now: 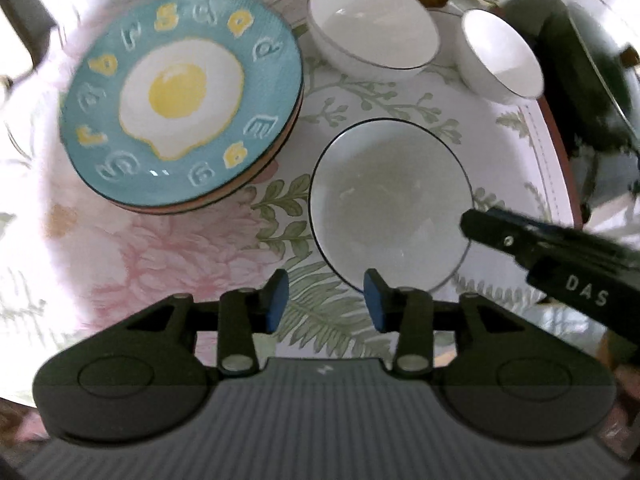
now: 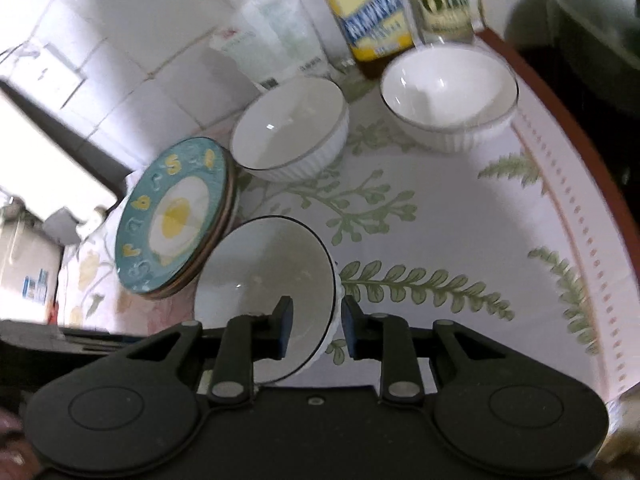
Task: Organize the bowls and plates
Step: 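Lower the white bowl beside the plate stack and open both grippers, then move both grippers to the white bowl in front of the bottles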
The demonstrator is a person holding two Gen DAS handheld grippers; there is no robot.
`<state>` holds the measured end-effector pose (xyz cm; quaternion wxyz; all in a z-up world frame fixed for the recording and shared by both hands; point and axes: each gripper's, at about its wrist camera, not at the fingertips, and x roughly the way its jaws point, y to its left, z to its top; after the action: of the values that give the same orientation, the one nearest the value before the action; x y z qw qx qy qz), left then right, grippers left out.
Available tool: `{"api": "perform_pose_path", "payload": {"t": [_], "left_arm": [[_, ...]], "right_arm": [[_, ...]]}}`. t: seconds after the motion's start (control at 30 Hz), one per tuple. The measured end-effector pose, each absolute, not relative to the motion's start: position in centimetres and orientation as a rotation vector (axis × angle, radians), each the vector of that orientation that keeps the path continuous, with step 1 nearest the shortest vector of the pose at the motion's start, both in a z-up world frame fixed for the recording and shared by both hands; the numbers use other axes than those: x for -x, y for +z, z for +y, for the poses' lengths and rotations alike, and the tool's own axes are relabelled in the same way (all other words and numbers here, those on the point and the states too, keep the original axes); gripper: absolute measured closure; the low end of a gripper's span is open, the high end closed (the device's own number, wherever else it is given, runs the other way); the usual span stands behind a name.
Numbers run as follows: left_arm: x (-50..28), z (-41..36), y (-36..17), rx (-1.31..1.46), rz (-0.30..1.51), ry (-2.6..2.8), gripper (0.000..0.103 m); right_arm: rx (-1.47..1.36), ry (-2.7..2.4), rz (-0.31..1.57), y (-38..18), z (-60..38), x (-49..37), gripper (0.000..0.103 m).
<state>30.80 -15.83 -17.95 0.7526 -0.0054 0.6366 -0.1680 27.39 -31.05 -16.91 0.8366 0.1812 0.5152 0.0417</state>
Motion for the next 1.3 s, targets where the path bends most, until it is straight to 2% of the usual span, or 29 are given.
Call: {"api": "perform_pose_path", "payload": {"t": [0.17,0.37,0.63,0.9,1.0,1.3], "left_arm": [[-29.8,-15.9,-14.4,-0.006,1.342,-0.421,0.059],[-29.2,-16.8,-10.3,-0.022,1.267,-0.472,0.056],[-29.5,-20.4,-6.0,-0.076,1.160,-0.457,0.055],[-32.1,-25.2,-4.7,-0.037,1.111,-0.386,0.052],[-33.3,-26.5,-4.8,0.007,1.097,-0.338,0.047],[-37.3,-30.3,-8.0,0.166,1.112,-0.261,0.045]], "right_arm": [[-0.251,0.132,1.029,-13.4,-31.0,-25.9,0.067],[-0.214,0.166,0.907,-9.4,-32.8,-23.6,0.055],[-0.168,0.218,0.777,-7.2,-36.8,-22.3,0.050],[-0.128,0.250,0.739,-7.5,-39.8,-24.2,0.042],[-0.136,0.236,0.736,-8.2,-41.2,-25.8,0.041],[-0.137,0.139,0.810,-13.8,-43.9,-31.1,0.040]]}}
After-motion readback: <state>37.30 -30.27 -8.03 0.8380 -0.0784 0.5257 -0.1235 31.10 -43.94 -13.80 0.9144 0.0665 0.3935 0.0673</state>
